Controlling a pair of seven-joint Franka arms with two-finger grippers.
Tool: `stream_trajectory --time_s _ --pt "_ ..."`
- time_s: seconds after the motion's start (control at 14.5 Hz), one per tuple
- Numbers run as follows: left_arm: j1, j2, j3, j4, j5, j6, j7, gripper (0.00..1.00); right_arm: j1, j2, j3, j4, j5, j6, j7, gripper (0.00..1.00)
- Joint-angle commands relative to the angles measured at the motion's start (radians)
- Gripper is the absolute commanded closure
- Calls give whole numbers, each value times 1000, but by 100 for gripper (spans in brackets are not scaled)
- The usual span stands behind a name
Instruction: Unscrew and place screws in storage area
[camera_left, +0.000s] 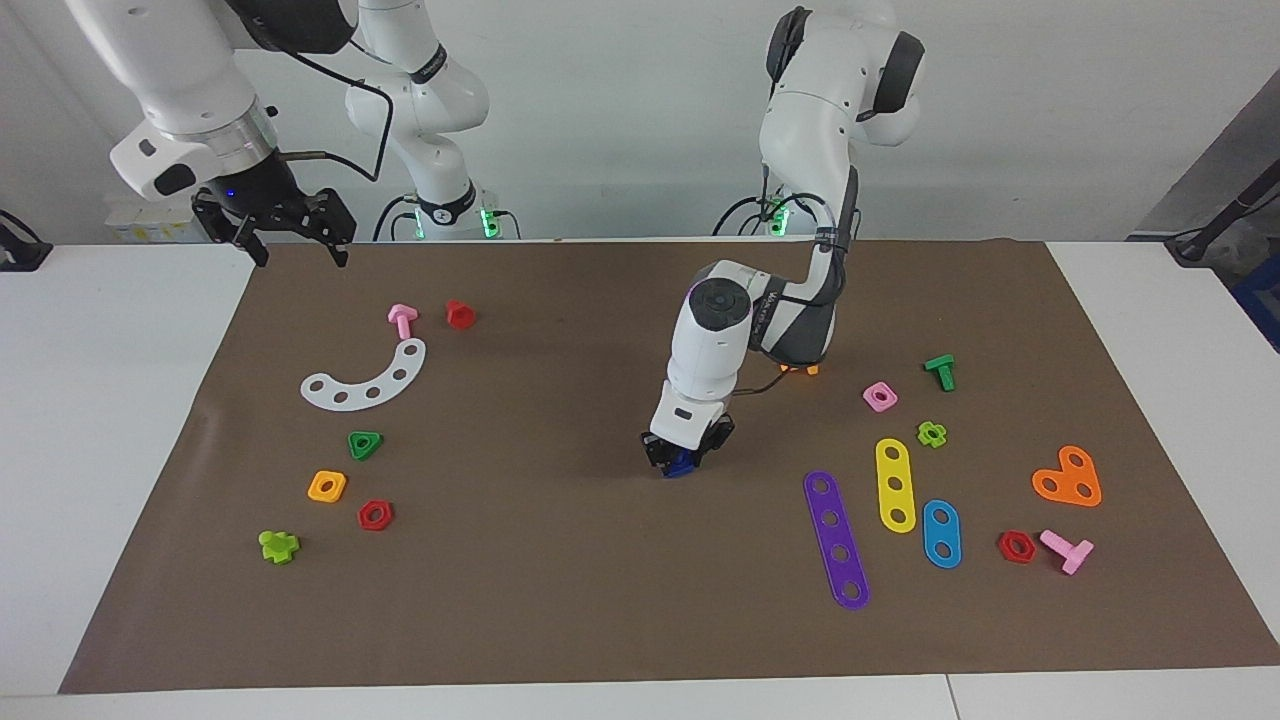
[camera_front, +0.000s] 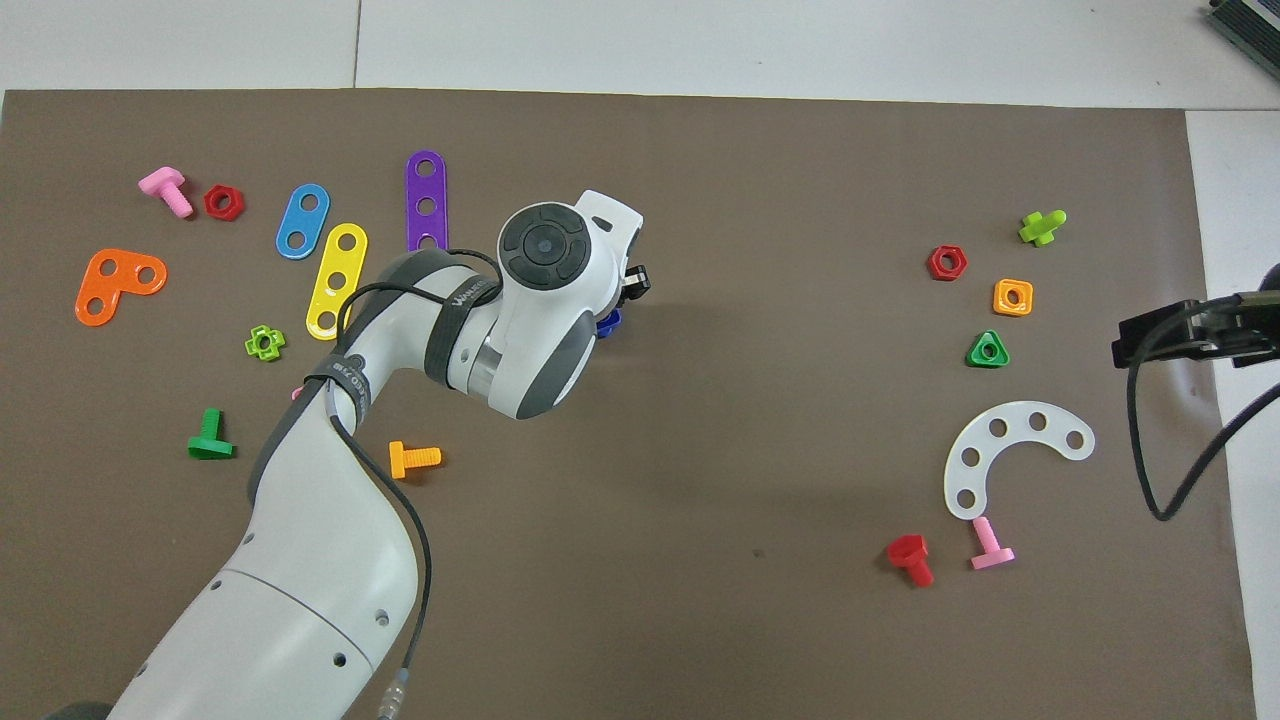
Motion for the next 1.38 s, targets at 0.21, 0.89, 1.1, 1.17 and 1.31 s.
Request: stream_trajectory --time_s 0.21,0.89,1.1,1.17,1.31 --pt "-17 -4 16 10 10 -54 -15 85 -10 -32 5 -36 13 4 10 0" --pt "61 -15 30 225 -28 -375 -61 90 27 -24 9 -31 22 70 28 0" --pt "158 -113 16 181 -53 -415 46 90 99 4 9 -28 22 118 117 0" --pt "179 -144 22 135 -56 -427 132 90 128 20 9 -37 24 163 160 0" --pt "248 -190 26 31 -57 -418 328 91 215 115 11 -17 22 230 270 0"
